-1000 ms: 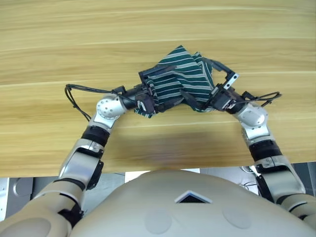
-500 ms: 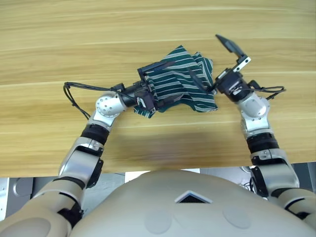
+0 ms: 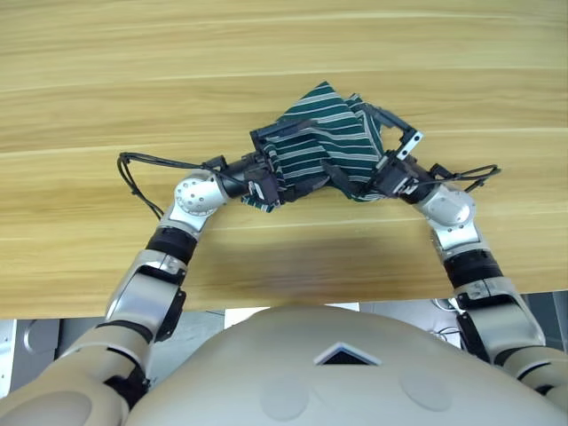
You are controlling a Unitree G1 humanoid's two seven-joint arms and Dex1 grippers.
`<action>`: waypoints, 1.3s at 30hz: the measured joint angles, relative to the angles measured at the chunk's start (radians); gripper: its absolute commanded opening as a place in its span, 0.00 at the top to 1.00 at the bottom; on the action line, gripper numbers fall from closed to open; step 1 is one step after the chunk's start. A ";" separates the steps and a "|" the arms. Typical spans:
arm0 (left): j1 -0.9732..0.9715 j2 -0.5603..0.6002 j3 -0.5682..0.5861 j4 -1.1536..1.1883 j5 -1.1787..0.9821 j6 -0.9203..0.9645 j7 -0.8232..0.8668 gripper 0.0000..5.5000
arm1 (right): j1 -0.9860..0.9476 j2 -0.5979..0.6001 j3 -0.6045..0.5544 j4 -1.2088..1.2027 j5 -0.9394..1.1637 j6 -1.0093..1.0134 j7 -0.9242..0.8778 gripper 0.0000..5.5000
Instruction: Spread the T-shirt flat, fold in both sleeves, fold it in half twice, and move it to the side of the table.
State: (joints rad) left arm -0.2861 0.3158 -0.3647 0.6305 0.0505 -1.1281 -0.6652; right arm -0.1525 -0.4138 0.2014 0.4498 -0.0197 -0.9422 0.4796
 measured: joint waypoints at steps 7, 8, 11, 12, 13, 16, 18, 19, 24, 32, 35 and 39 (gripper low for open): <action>-0.001 0.030 0.024 -0.009 -0.015 0.002 0.005 0.16 | -0.066 -0.002 -0.179 -0.022 0.057 0.092 -0.133 0.09; -0.002 0.037 0.027 -0.014 -0.015 0.003 0.005 0.16 | -0.071 -0.015 -0.195 -0.019 0.016 0.099 -0.155 0.09; 0.000 0.115 0.042 -0.048 -0.013 0.019 -0.002 0.16 | -0.080 -0.105 -0.194 -0.006 -0.225 0.136 -0.225 0.09; 0.000 0.146 0.054 -0.050 -0.010 0.021 -0.005 0.16 | -0.080 -0.133 -0.185 -0.003 -0.295 0.147 -0.240 0.09; 0.000 0.180 0.068 -0.050 -0.008 0.023 -0.006 0.16 | -0.075 -0.160 -0.172 -0.001 -0.349 0.154 -0.247 0.09; -0.001 0.258 0.110 -0.049 0.003 0.027 -0.002 0.16 | -0.030 -0.211 -0.091 0.002 -0.490 0.172 -0.238 0.09; -0.005 0.289 0.141 -0.040 0.017 0.038 0.009 0.16 | -0.008 -0.226 -0.043 0.001 -0.527 0.175 -0.214 0.09; -0.017 0.308 0.157 -0.021 0.030 0.040 0.026 0.16 | 0.004 -0.228 -0.013 -0.002 -0.547 0.175 -0.202 0.09; -0.022 0.312 0.148 -0.004 0.076 0.040 0.029 0.16 | 0.011 -0.232 0.025 -0.030 -0.547 0.174 -0.198 0.09; 0.011 0.286 0.070 0.042 0.232 0.059 0.046 0.16 | 0.011 -0.237 0.050 -0.046 -0.548 0.192 -0.212 0.09; -0.003 0.289 0.060 0.071 0.342 0.084 0.129 0.16 | 0.012 -0.238 0.059 -0.053 -0.548 0.199 -0.218 0.09; -0.081 0.319 0.017 0.096 0.497 0.147 0.266 0.16 | 0.015 -0.239 0.067 -0.061 -0.550 0.209 -0.221 0.09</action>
State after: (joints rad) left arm -0.3669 0.6347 -0.3473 0.7267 0.5474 -0.9815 -0.3991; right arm -0.1372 -0.6524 0.2682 0.3891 -0.5692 -0.7333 0.2590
